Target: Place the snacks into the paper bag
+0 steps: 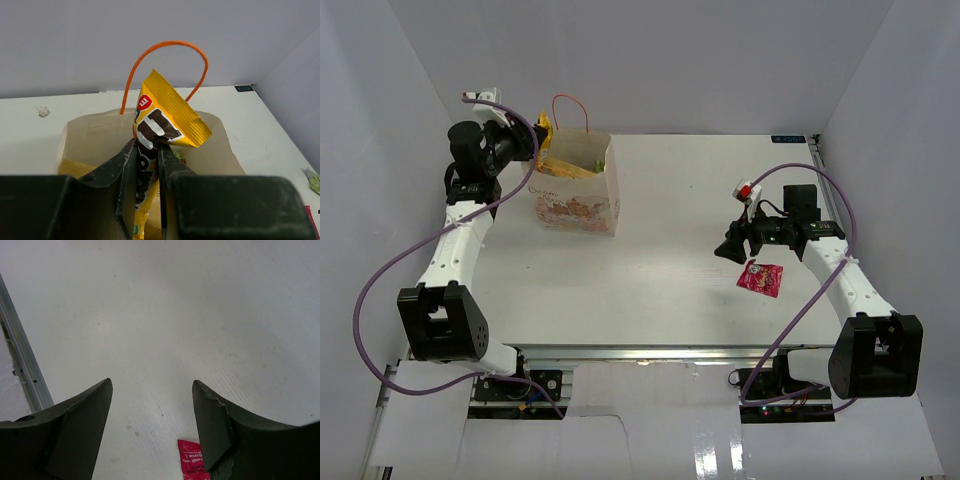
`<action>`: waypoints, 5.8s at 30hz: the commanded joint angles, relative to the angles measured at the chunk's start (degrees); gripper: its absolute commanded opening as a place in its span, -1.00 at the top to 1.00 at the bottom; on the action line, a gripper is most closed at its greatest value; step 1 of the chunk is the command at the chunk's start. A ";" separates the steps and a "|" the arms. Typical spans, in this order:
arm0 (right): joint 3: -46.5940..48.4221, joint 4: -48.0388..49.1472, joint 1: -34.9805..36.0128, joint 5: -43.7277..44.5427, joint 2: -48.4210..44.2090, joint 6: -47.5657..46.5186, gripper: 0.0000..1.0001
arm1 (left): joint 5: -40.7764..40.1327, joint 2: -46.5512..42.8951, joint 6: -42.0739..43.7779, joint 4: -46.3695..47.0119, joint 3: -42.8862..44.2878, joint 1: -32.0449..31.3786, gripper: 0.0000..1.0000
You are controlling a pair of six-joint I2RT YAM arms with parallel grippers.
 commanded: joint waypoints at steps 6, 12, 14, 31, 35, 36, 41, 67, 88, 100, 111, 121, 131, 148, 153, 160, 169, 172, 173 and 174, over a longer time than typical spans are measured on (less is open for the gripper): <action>-0.68 0.22 -0.34 -0.68 -0.66 0.07 -0.42 | 0.66 -1.94 -0.87 3.51 -5.19 0.31 0.54; -0.77 -0.04 -0.43 -0.59 -0.66 -0.02 -0.42 | -1.45 -3.08 -0.96 3.60 -7.04 0.57 0.17; -0.77 -0.39 -0.34 -0.68 -0.58 -0.10 -0.42 | -1.80 -3.61 -0.96 3.60 -7.04 0.75 0.06; 0.55 -6.28 -0.34 0.20 -0.57 -3.88 -0.42 | -3.03 -7.03 0.36 0.08 -3.26 0.93 -0.21; 1.60 -7.07 -0.34 0.11 0.21 -2.49 -0.42 | -2.77 -8.88 0.62 0.08 -4.49 0.93 -0.20; 1.95 -7.24 -0.34 0.11 0.48 -1.96 -0.42 | -2.42 -9.84 0.53 0.26 -4.49 0.93 -0.20; 5.91 -10.49 -0.16 0.72 3.90 0.33 -0.41 | -1.80 -13.36 2.02 -3.50 -1.95 0.93 -0.23; 8.37 -25.00 0.01 34.99 12.34 -31.47 -0.49 | -11.30 -64.95 -19.06 -38.07 -37.26 0.93 -0.90; 9.70 -17.01 -1.57 34.74 30.36 -33.77 -0.28 | -6.20 -66.36 -23.99 -37.98 -42.99 0.93 -0.93; 8.97 -21.21 -1.48 17.88 23.95 -28.50 0.78 | -4.44 -64.61 -26.18 -34.29 -47.12 0.93 -0.93; 35.24 -17.57 13.16 10.10 19.46 -9.44 0.85 | -2.07 -62.15 -27.86 -31.21 -48.52 0.93 -0.93; 72.78 -1.72 32.96 36.21 36.07 9.04 0.85 | -0.48 -64.43 -30.40 -31.30 -49.49 0.93 -0.92; 70.68 27.54 41.32 55.04 41.69 9.74 0.85 | -0.13 -65.66 -30.93 -32.53 -48.52 0.93 -0.93; 63.31 34.59 42.55 57.33 44.78 5.17 0.40 | -0.13 -65.31 -30.23 -31.30 -48.43 0.93 -0.94; 61.29 34.68 42.81 57.15 43.81 4.12 0.12 | 0.22 -65.13 -30.05 -30.68 -48.35 0.93 -0.94; 61.55 29.16 41.51 53.13 38.20 6.30 0.00 | 0.92 -65.31 -29.26 -30.94 -47.65 0.93 -0.94; 37.06 11.67 28.61 34.66 15.62 8.16 -0.10 | 1.71 -66.01 -28.30 -31.21 -47.12 0.93 -0.95; 26.24 8.15 17.30 31.15 9.02 8.24 -0.12 | 2.85 -64.87 -27.86 -30.07 -47.47 0.93 -0.95; 24.13 4.57 14.37 30.61 7.44 7.55 -0.18 | 3.03 -64.61 -27.94 -29.63 -47.90 0.93 -0.95; 20.80 2.18 11.12 30.00 7.34 6.41 -0.25 | 3.38 -64.34 -28.03 -29.19 -48.17 0.93 -0.95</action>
